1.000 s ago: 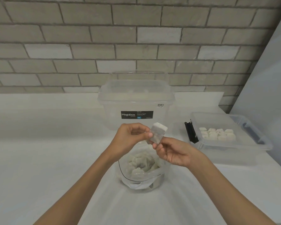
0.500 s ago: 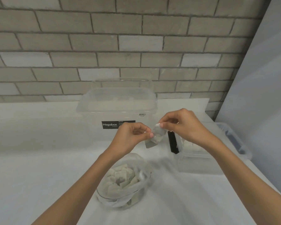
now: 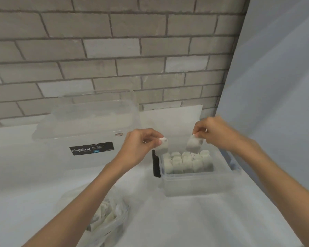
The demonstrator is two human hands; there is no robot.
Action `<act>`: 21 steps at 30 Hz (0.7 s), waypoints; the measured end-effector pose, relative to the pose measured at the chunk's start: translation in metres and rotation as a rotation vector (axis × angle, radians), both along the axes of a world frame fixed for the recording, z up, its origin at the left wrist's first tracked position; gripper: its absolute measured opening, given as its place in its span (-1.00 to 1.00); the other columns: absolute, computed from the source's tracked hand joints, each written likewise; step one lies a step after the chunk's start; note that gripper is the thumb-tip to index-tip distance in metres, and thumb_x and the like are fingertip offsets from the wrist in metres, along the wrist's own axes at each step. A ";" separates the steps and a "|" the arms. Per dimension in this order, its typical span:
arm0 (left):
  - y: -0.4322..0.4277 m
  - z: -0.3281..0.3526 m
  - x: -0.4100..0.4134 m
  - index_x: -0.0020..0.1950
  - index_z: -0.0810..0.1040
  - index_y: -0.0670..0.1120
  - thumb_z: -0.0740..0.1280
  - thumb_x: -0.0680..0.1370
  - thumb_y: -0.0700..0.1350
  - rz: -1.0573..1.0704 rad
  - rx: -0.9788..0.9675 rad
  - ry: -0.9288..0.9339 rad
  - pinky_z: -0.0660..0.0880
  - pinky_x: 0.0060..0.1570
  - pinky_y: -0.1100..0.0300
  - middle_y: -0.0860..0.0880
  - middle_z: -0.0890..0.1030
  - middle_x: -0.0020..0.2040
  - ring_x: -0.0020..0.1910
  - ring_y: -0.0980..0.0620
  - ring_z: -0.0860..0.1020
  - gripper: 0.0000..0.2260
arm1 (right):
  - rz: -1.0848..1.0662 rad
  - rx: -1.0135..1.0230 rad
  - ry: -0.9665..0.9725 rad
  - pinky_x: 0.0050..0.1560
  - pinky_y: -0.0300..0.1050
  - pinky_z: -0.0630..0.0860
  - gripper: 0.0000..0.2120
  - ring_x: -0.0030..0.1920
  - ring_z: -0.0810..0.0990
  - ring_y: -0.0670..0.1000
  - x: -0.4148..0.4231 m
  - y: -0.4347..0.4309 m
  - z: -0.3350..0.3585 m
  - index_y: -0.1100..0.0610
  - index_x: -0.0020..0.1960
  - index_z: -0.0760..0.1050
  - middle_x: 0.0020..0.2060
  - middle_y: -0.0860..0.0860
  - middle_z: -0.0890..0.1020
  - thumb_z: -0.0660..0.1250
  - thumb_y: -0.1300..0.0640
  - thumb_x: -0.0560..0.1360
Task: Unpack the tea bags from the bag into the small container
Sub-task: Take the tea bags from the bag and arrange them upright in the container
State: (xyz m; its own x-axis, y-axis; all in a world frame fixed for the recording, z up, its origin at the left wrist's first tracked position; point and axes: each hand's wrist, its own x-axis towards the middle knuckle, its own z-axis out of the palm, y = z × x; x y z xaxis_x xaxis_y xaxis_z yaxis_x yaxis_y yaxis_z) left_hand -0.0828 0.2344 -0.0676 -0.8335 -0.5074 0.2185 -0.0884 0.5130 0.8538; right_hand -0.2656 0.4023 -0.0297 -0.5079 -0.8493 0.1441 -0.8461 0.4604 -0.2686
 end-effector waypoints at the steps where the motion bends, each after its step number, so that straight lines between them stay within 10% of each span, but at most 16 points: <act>1: 0.003 -0.002 -0.006 -0.08 0.69 0.03 0.45 0.49 -0.15 -0.015 -0.010 -0.010 0.57 0.07 0.09 0.06 0.71 -0.14 -0.10 0.11 0.66 -0.92 | -0.022 0.073 -0.011 -0.35 -0.37 0.37 -0.89 -0.40 0.42 -0.24 -0.008 0.005 -0.007 0.15 -0.06 0.64 -0.28 -0.04 0.56 0.33 0.26 0.52; 8: 0.015 -0.016 -0.030 -0.09 0.70 -0.01 0.44 0.49 -0.15 -0.045 -0.058 -0.061 0.56 0.02 0.18 0.07 0.71 -0.15 -0.11 0.12 0.65 -0.94 | -0.117 0.429 -0.026 -0.16 -0.01 0.57 -0.82 -0.34 0.49 0.09 -0.032 0.012 -0.054 0.19 -0.07 0.51 -0.07 0.10 0.44 0.15 0.35 0.51; 15: 0.013 -0.018 -0.039 -0.13 0.69 0.06 0.44 0.49 -0.11 -0.031 -0.115 -0.097 0.49 -0.11 0.36 0.16 0.68 -0.18 -0.14 0.24 0.59 -0.93 | -0.166 0.517 0.102 0.04 0.05 0.45 -0.68 0.17 0.52 0.27 -0.036 -0.006 -0.092 0.31 0.22 0.41 0.17 0.23 0.45 0.08 0.47 0.53; 21: 0.018 -0.021 -0.049 -0.17 0.67 0.09 0.44 0.49 -0.10 -0.054 -0.157 -0.168 0.43 -0.16 0.40 0.11 0.64 -0.14 -0.17 0.24 0.55 -0.92 | -0.163 0.484 0.107 0.07 -0.01 0.48 -0.66 0.20 0.55 0.22 -0.036 -0.005 -0.097 0.31 0.24 0.42 0.20 0.21 0.47 0.11 0.50 0.52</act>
State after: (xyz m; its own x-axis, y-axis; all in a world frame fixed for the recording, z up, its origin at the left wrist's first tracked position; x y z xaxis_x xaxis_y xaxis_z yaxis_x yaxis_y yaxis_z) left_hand -0.1314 0.2525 -0.0890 -0.8899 -0.4320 0.1467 -0.1918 0.6460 0.7388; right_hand -0.3014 0.3968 -0.1266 -0.6434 -0.7423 -0.1870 -0.7638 0.6389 0.0917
